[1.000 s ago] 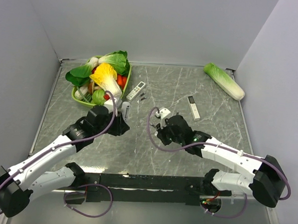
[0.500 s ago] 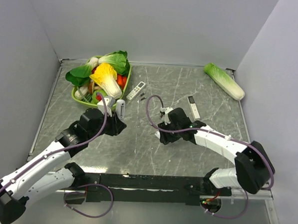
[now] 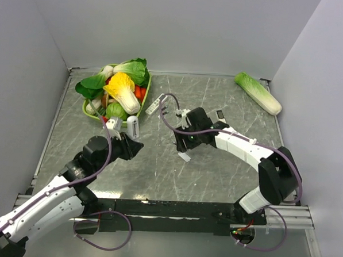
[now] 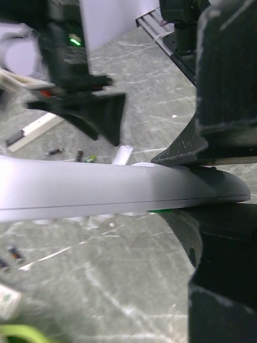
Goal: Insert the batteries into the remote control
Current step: Pick up the battery from the center of the board.
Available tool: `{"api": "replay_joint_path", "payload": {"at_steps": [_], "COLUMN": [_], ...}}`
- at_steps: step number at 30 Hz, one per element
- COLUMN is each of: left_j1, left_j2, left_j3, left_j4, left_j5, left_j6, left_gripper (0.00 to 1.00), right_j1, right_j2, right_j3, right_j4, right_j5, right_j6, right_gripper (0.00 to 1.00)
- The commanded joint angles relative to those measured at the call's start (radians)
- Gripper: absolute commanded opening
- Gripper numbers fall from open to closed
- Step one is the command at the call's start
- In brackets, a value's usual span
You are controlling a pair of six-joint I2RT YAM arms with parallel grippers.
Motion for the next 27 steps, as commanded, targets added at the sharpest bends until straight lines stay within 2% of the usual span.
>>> {"api": "replay_joint_path", "payload": {"at_steps": [1, 5, 8, 10, 14, 19, 23, 25, 27], "left_j1": [0.002, 0.002, 0.002, 0.002, 0.002, 0.002, 0.002, 0.002, 0.002], "left_j2": [-0.066, -0.107, -0.123, -0.117, -0.086, -0.028, -0.002, 0.02, 0.035], "left_j3": [-0.158, -0.261, -0.322, -0.364, -0.417, -0.448, -0.463, -0.463, -0.462], "left_j4": [0.307, 0.45, 0.542, 0.609, 0.724, 0.821, 0.886, 0.887, 0.89], "left_j5": [0.058, 0.132, 0.169, 0.206, 0.276, 0.328, 0.33, 0.339, 0.338], "left_j6": [-0.071, -0.033, -0.005, 0.012, 0.05, 0.083, 0.095, 0.121, 0.132], "left_gripper": [0.01, 0.01, 0.01, 0.01, 0.01, 0.01, 0.01, 0.01, 0.01], "right_j1": [-0.007, -0.009, -0.007, -0.009, -0.018, -0.024, -0.029, -0.029, -0.026], "right_j2": [0.055, 0.065, 0.033, 0.007, -0.104, -0.206, -0.205, -0.145, -0.099], "right_j3": [0.119, 0.152, 0.133, 0.097, -0.008, -0.134, -0.12, -0.042, 0.044], "right_j4": [-0.049, -0.062, -0.024, 0.013, 0.215, 0.337, 0.279, 0.164, 0.089], "right_j5": [-0.01, 0.02, 0.04, 0.02, -0.075, -0.066, -0.034, -0.005, 0.006], "right_j6": [-0.029, -0.011, 0.017, 0.021, 0.02, 0.02, 0.0, -0.003, -0.015], "right_gripper": [0.66, 0.87, 0.99, 1.0, 1.0, 1.0, 1.0, 0.99, 0.93]}}
